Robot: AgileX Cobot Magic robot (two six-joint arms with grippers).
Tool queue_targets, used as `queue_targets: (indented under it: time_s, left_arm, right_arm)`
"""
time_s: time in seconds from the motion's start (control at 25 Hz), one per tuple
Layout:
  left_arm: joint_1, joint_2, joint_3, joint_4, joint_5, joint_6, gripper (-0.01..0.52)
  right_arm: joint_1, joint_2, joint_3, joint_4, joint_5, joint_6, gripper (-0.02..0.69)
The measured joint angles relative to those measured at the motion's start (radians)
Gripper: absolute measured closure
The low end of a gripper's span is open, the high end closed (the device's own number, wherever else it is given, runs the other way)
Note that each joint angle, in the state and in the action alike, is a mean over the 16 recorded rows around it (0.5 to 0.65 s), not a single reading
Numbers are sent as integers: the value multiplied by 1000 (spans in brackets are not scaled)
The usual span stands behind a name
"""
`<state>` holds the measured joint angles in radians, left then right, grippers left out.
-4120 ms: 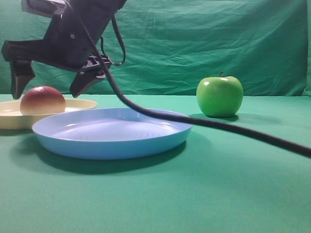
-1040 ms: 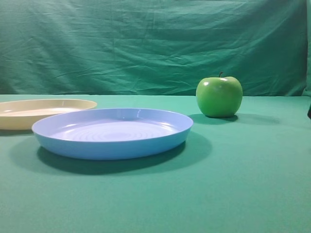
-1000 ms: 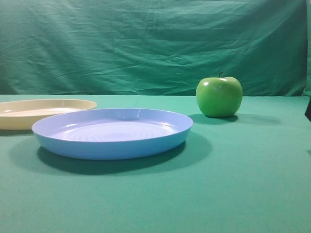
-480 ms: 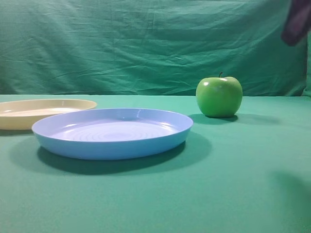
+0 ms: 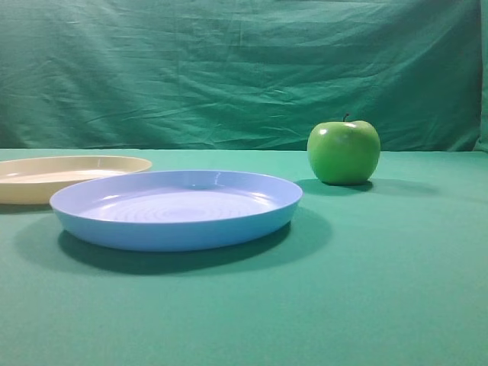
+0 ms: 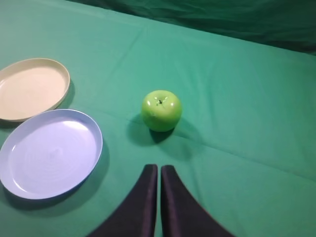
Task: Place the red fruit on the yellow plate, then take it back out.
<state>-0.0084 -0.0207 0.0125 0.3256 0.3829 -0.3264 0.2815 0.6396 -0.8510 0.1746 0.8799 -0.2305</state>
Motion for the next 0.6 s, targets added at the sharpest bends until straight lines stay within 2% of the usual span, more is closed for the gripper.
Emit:
queue_targets:
  time_s: [0.16,0.6]
  left_arm:
    - [0,0,0,0,0,0,514]
    - [0,0,0,0,0,0,514]
  right_arm:
    - [0,-130,38,8,20,1,665]
    - [0,-440,110,18,88,22,665]
